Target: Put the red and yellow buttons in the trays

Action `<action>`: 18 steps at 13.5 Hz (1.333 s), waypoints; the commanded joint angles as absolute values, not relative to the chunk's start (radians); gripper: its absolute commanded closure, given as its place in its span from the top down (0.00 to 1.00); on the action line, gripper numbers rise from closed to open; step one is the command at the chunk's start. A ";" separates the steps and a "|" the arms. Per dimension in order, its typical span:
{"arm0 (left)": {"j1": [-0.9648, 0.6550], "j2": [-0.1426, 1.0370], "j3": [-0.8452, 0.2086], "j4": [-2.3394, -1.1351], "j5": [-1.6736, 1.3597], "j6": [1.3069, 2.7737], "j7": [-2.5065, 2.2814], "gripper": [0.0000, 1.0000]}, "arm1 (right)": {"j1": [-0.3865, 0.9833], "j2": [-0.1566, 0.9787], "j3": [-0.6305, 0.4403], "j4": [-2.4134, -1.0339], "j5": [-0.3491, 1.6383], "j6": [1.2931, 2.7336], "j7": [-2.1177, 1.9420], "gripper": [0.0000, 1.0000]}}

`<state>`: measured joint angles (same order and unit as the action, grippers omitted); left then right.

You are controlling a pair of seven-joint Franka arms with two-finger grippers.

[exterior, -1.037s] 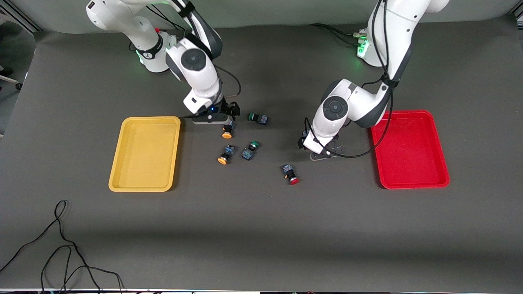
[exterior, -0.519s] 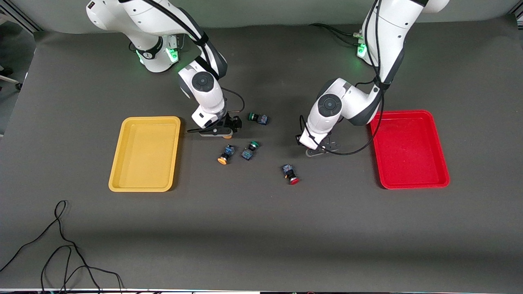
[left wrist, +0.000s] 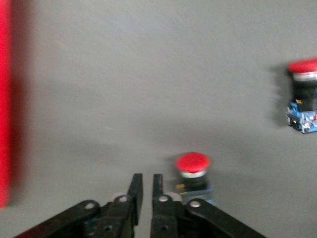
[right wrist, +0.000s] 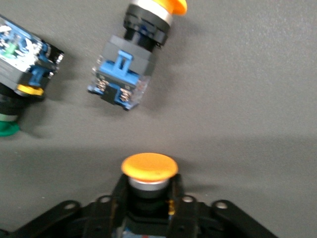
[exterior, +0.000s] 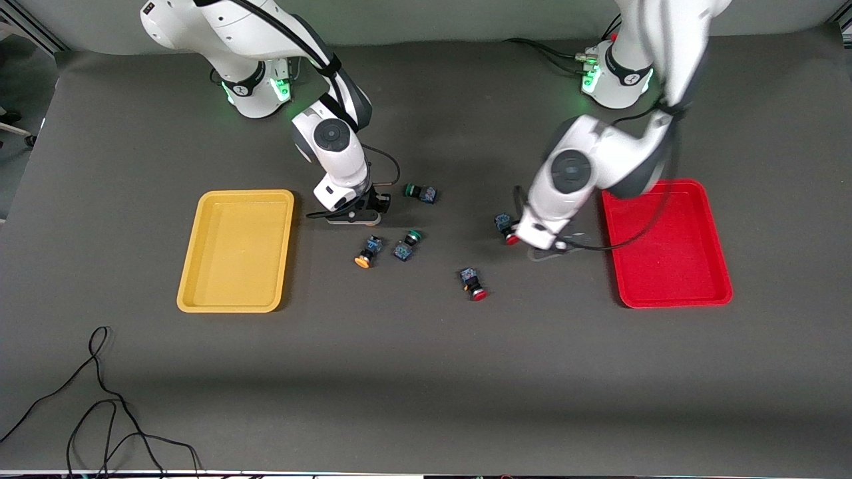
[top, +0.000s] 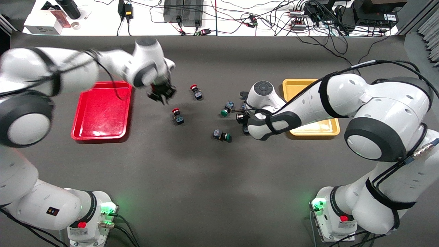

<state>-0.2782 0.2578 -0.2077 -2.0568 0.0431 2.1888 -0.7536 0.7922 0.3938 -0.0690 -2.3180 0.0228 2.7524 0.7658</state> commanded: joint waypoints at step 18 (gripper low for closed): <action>-0.280 0.340 -0.212 -2.095 -0.115 2.327 -0.709 1.00 | 0.784 0.114 -0.796 -2.018 0.152 2.001 -0.263 0.18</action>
